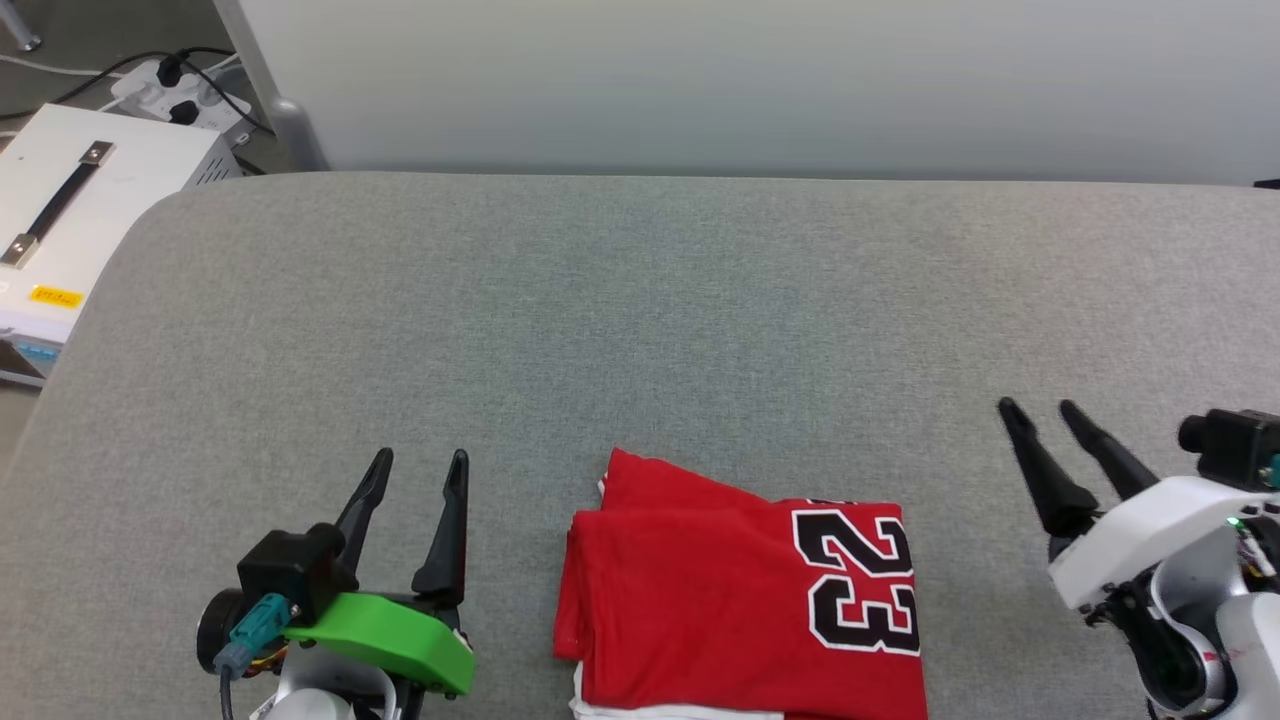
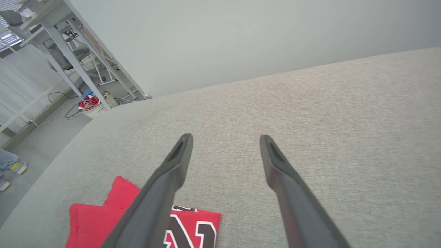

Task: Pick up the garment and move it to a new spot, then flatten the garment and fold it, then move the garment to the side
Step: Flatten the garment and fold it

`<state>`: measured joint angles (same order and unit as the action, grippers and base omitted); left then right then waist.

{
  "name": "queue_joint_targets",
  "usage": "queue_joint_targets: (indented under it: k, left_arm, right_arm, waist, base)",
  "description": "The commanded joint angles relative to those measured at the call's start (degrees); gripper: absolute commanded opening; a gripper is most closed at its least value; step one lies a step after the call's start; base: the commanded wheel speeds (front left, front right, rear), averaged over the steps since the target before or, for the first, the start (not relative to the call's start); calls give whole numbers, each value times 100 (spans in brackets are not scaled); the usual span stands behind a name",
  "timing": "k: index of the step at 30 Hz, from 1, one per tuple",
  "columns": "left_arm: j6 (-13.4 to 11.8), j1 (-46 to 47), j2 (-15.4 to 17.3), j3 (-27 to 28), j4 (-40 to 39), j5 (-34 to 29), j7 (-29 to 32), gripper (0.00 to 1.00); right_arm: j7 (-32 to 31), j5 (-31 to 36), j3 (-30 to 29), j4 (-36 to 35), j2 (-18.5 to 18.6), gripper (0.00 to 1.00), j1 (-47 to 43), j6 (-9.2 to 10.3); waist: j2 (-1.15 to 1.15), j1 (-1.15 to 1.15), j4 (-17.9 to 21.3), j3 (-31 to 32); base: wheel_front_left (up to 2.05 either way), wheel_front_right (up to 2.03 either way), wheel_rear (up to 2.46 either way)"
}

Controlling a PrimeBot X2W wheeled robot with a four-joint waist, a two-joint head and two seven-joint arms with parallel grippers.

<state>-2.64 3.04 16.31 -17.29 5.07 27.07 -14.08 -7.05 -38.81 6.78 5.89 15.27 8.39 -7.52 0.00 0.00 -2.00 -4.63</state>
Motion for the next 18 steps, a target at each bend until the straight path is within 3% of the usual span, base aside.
queue_joint_targets:
  k: [1,6,10,18]
  left_arm:
    - [-58,-90,57,51,-3,17,-24,100]
    - [-162,-127,130,188,-25,-8,-43,100]
    - [-224,-189,164,252,-28,-38,-55,100]
    - [-315,-411,156,297,-32,-90,-73,100]
  right_arm:
    - [109,289,-181,-63,-6,100,-131,3]
    - [614,1473,-837,-524,-200,100,-468,3]
    - [983,2153,-964,-978,-361,100,-753,3]
    - [936,2658,-971,-1516,-742,100,-1497,3]
  waist:
    - [0,0,102,74]
    - [0,0,150,129]
    - [0,0,170,213]
    - [0,0,205,431]
  base:
    - [0,0,0]
    - [0,0,0]
    - [0,0,0]
    - [0,0,0]
